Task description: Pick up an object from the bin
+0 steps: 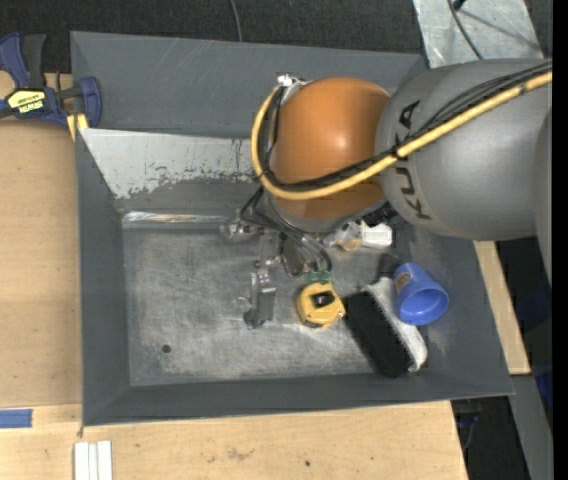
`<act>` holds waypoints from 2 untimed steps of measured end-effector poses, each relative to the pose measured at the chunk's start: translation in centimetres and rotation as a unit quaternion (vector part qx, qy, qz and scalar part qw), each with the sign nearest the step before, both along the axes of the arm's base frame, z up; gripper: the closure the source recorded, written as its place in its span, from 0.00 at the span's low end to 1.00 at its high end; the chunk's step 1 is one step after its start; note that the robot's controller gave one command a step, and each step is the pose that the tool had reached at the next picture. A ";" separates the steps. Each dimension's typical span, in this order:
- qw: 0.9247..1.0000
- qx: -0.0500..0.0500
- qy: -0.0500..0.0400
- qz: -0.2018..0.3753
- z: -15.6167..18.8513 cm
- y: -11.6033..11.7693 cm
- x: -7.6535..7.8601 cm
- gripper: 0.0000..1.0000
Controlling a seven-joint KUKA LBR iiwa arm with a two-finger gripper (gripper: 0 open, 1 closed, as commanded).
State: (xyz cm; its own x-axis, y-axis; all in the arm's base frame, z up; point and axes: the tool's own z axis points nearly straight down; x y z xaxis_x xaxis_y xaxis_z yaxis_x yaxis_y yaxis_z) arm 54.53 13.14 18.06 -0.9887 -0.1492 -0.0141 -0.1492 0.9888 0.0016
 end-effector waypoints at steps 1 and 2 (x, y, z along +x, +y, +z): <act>1.000 -0.003 0.011 0.025 -1.0 -3.2 -0.1 0.00; 0.992 -0.003 0.002 0.126 -0.3 -3.9 2.4 0.00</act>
Offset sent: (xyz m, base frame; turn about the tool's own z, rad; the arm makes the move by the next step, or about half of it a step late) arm 0.0462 -0.0418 -0.0200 -0.1656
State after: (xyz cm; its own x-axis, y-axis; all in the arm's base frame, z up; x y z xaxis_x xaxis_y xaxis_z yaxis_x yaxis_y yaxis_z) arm 56.95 9.28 17.80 -0.9199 -0.3919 -0.0087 -0.3919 0.9200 -0.0024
